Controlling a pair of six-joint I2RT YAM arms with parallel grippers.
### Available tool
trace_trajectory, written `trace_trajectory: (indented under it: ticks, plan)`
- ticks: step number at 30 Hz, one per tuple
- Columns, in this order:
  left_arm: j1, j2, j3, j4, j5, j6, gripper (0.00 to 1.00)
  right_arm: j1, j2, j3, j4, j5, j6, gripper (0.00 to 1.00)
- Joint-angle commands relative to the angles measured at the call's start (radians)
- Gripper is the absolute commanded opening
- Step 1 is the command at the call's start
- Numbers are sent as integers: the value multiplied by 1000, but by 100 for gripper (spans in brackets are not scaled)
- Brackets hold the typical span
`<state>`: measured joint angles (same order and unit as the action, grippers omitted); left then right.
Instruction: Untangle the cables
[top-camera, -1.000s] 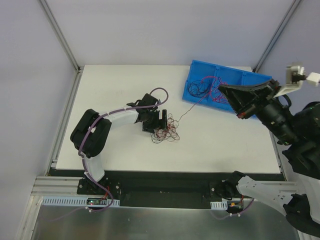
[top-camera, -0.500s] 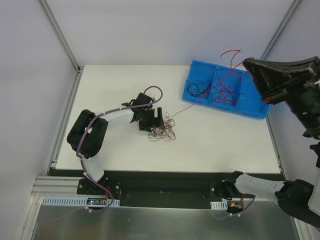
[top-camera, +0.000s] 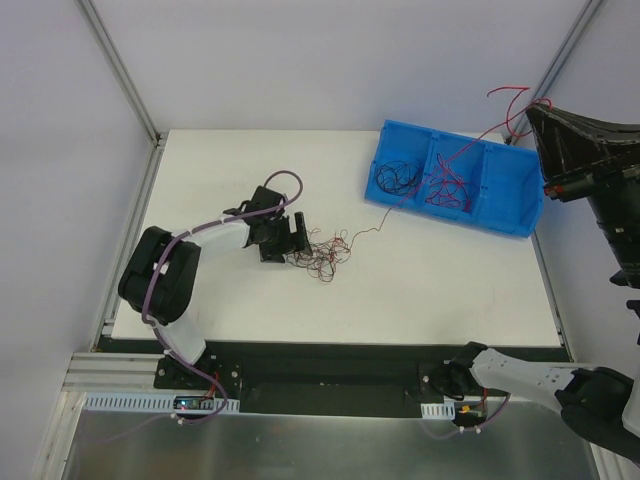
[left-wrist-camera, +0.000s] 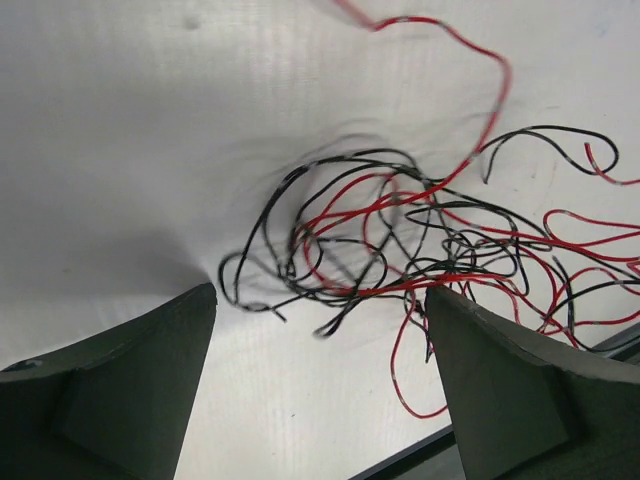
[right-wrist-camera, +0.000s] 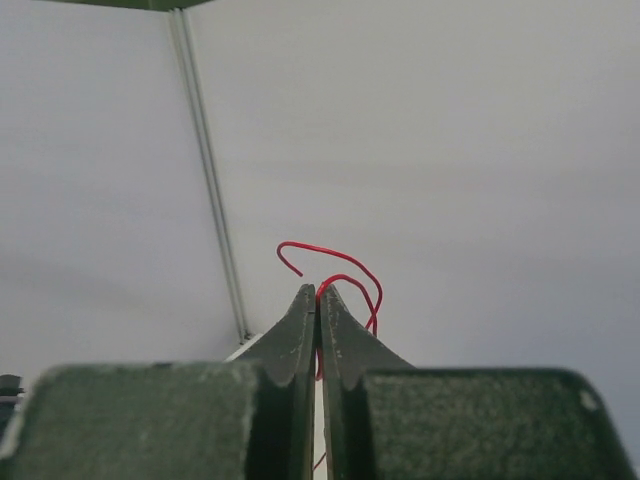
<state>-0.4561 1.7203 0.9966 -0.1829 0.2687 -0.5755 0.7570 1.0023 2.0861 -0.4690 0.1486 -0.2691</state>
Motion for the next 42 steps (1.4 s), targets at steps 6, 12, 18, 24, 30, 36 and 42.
trace_trajectory:
  ticks: [6, 12, 18, 24, 30, 36, 42]
  plan:
    - [73, -180, -87, 5, 91, -5, 89, 1, -116, -153, 84, 62, -52, 0]
    - [-62, -283, -21, 62, 149, 60, 97, 1, -139, -271, 72, 29, 11, 1]
    - [-229, -155, 120, 50, 83, 42, 99, 1, -116, -227, 73, -13, 33, 0]
    - [-247, 148, 310, -159, -75, 31, 89, 1, -93, -112, 82, -84, 64, 0]
    - [-188, 180, 323, -216, -242, 78, 89, 1, -139, -24, 162, -132, 79, 0]
    - [-43, 64, 185, -222, -263, 49, 89, 1, -215, -110, 291, -92, 30, 0]
    - [2, -91, 122, -222, -234, 63, 92, 1, -189, -247, 282, 9, -1, 0]
